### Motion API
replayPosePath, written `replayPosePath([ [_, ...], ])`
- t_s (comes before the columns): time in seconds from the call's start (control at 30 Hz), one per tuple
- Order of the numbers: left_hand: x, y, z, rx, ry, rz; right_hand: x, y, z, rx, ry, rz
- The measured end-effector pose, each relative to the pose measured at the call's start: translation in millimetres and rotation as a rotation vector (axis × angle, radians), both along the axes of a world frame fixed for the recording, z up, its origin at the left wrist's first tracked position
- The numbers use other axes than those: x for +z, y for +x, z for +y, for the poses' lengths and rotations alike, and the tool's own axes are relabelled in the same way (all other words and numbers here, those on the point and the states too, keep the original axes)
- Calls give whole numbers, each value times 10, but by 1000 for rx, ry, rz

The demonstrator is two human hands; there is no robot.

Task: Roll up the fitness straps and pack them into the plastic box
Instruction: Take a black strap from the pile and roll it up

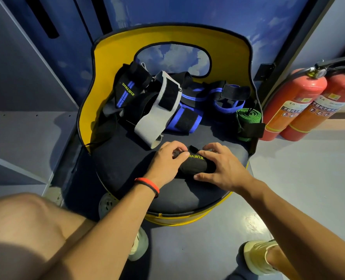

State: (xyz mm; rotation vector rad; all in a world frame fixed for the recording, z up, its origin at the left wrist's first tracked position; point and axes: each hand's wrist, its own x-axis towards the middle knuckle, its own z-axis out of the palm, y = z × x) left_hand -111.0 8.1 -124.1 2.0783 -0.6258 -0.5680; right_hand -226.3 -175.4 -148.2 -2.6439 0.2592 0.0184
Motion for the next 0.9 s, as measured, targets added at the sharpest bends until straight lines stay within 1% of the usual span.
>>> replayPosePath([
  [0.03, 2, 14, 19, -64, -16, -39, 20, 22, 2, -1, 0, 39],
  [0.1, 47, 35, 55, -180, 50, -68, 44, 48, 10, 0, 3, 122],
  [0.2, 84, 59, 120, -335, 141, 7, 44, 29, 1, 6, 35, 184],
  [0.27, 86, 103, 145, -377, 169, 73, 41, 10, 25, 6, 46, 193],
  [0.37, 43, 166, 132, -354, 206, 88, 13, -18, 91, -46, 66, 146],
  [0.43, -22, 175, 101, -302, 237, 53, -17, -46, 110, -80, 127, 11],
  [0.47, -57, 173, 81, -282, 251, 16, -36, -65, 112, -63, 136, -70],
  [0.53, -93, 163, 33, -251, 249, -44, -73, -104, 135, -3, 79, -160],
  [0.6, -93, 151, -14, -184, 174, -26, -106, -112, 173, -9, -2, -171],
  [0.67, -79, 117, -58, -61, 77, -1, -124, -88, 210, -79, -58, -155],
  [0.73, -102, 79, -98, 26, 45, -41, -122, -52, 213, -127, -70, -142],
  [0.8, -135, 72, -96, 0, 49, -96, -103, -22, 173, -143, -77, -113],
  [0.9, -159, 189, 0, -216, 73, -118, -77, 2, 70, -138, -108, -38],
])
